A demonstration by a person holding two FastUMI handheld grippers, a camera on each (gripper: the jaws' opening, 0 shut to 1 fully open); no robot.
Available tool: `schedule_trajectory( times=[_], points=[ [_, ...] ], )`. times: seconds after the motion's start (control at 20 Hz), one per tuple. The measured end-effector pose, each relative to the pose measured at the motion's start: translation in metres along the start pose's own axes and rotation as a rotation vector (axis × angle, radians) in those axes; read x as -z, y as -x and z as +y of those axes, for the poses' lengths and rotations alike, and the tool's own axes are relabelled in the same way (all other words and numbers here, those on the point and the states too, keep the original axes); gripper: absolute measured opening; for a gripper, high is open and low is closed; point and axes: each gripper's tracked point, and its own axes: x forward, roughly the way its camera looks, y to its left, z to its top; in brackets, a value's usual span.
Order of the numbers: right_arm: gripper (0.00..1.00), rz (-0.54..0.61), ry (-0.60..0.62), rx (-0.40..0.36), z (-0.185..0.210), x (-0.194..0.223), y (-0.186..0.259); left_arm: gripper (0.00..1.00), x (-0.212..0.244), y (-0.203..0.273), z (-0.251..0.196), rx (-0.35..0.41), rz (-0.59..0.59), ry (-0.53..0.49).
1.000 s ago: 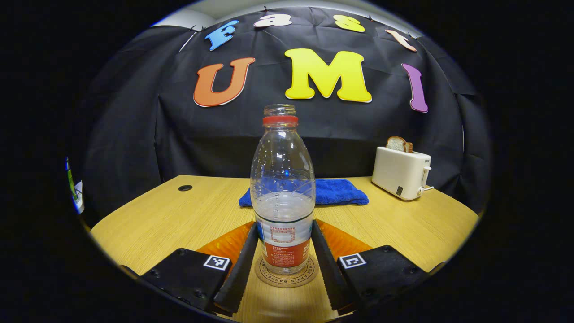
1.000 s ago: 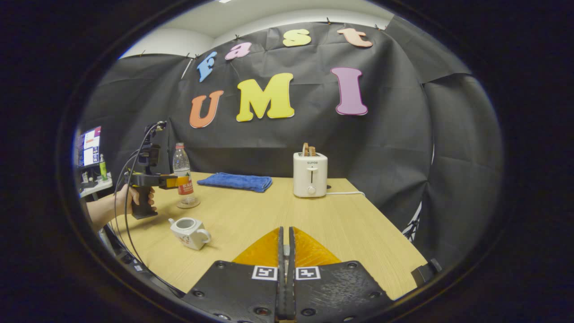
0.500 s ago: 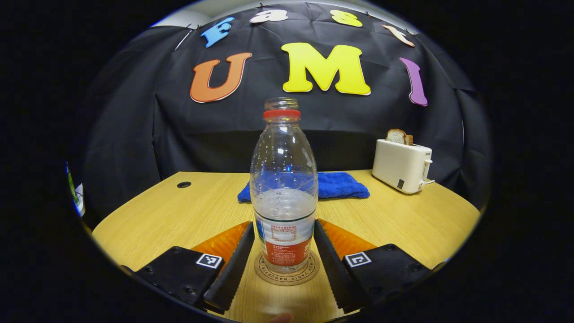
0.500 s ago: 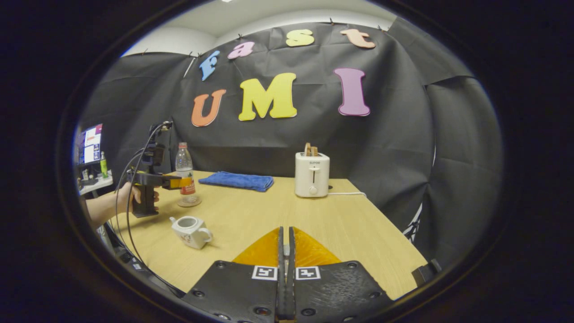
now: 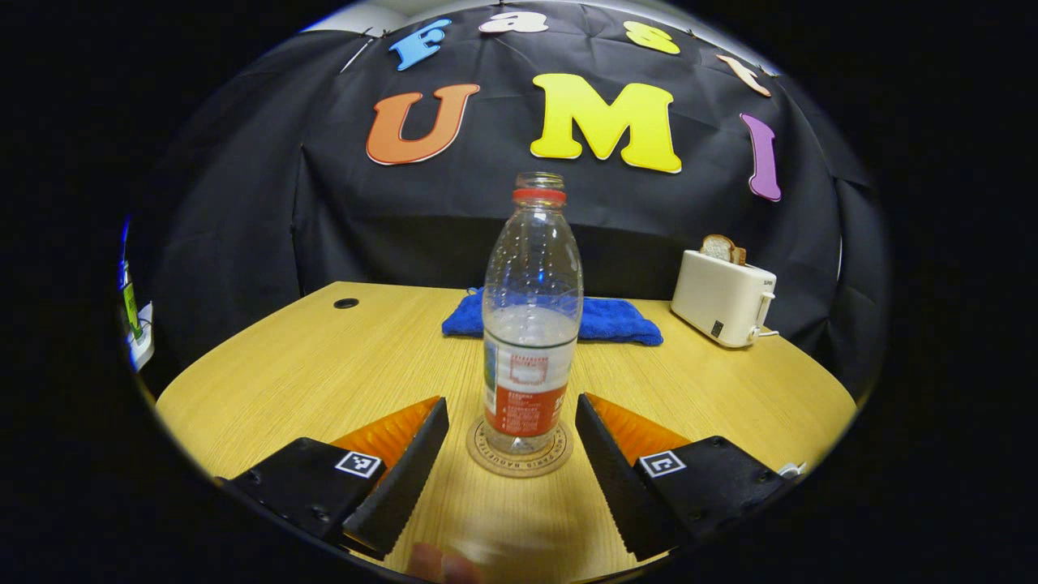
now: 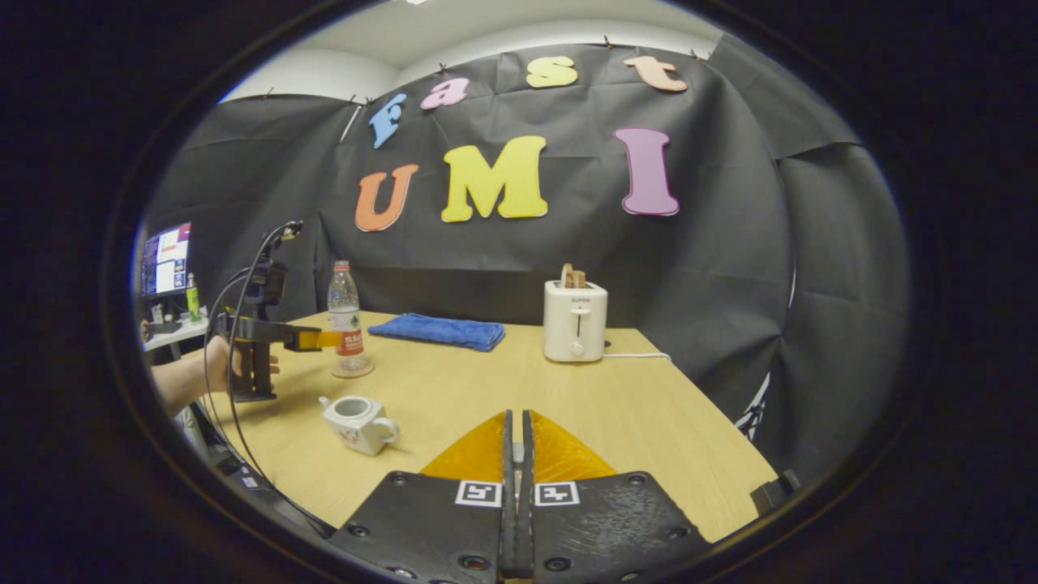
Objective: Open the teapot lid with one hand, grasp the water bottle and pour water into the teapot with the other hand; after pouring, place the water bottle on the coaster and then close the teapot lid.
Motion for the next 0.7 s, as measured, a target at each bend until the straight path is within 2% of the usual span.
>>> schedule_trajectory(
  times=[0.1, 0.3, 0.35, 0.5, 0.7],
  points=[
    [0.0, -0.019, 0.002, -0.04, 0.018, -0.01, -0.009, 0.99, -0.006, 0.028, 0.01, -0.019, -0.04, -0.001],
    [0.02, -0.039, -0.003, -0.173, 0.076, -0.023, -0.037, 0.98, -0.014, 0.087, 0.021, -0.058, -0.127, 0.0],
    [0.0, -0.04, 0.002, -0.203, 0.091, -0.025, -0.044, 0.99, -0.013, 0.094, 0.021, -0.063, -0.144, -0.003],
    [0.0, -0.043, 0.04, -0.29, 0.136, -0.027, -0.059, 0.98, -0.005, 0.122, 0.019, -0.061, -0.146, -0.003],
    [0.0, -0.054, 0.075, -0.353, 0.17, -0.022, -0.077, 0.99, -0.017, 0.158, 0.033, -0.111, -0.215, -0.012]
  ],
)
